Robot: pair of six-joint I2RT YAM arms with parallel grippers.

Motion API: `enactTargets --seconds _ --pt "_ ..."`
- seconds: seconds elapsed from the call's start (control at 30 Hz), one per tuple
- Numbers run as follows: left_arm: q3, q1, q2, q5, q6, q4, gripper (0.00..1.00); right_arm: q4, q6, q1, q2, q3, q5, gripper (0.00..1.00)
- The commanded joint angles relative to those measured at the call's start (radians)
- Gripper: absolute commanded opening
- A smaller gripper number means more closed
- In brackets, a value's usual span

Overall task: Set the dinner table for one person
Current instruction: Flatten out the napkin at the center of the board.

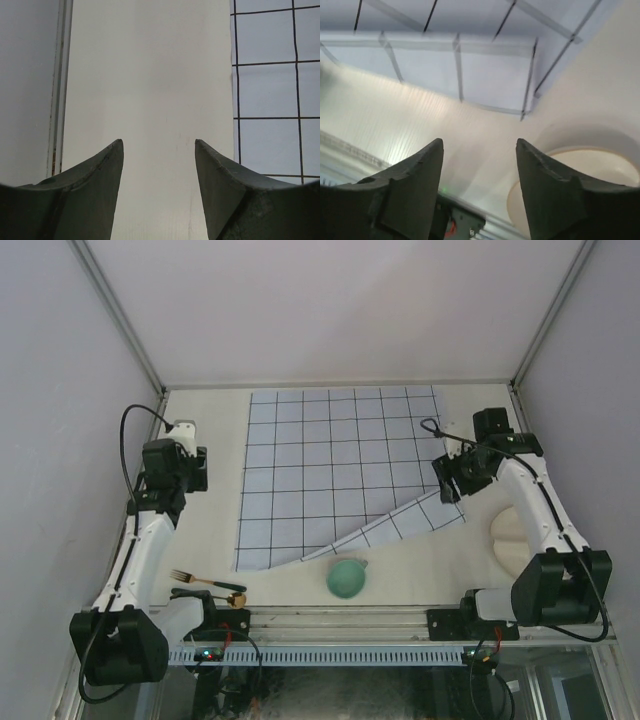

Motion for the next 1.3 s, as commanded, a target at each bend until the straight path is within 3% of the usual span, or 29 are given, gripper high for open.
enactTargets --seconds 0.0,0.17,0.3,0.4,0.57,0.83,1.27 --pt "0.009 0.003 0.001 0.003 0.008 0.036 0.63 -0.277 -0.158 0.022 -0.024 -0.071 -0.120 0.63" --pt "0.016 0.004 0.001 0.004 0.008 0.034 0.63 -0.362 -0.238 0.037 -0.088 -0.122 -0.063 0.65" --pt "0.010 0.003 0.010 0.010 0.005 0.039 0.63 -0.146 -0.173 0.012 -0.101 -0.107 -0.003 0.75" --pt "0.003 0.004 0.020 0.007 0.003 0.035 0.63 0.032 -0.048 0.028 0.006 -0.047 -0.001 0.74" --pt "-0.002 0.004 -0.001 0.001 0.004 0.031 0.63 0.182 0.124 0.086 0.284 0.112 0.021 0.68" --pt "-0.001 0.003 -0.020 -0.019 0.003 0.038 0.63 0.199 0.141 0.228 0.508 0.240 0.104 0.65" --pt "-0.010 0.004 -0.018 -0.015 0.004 0.044 0.63 0.227 0.112 0.262 0.546 0.168 0.144 0.63"
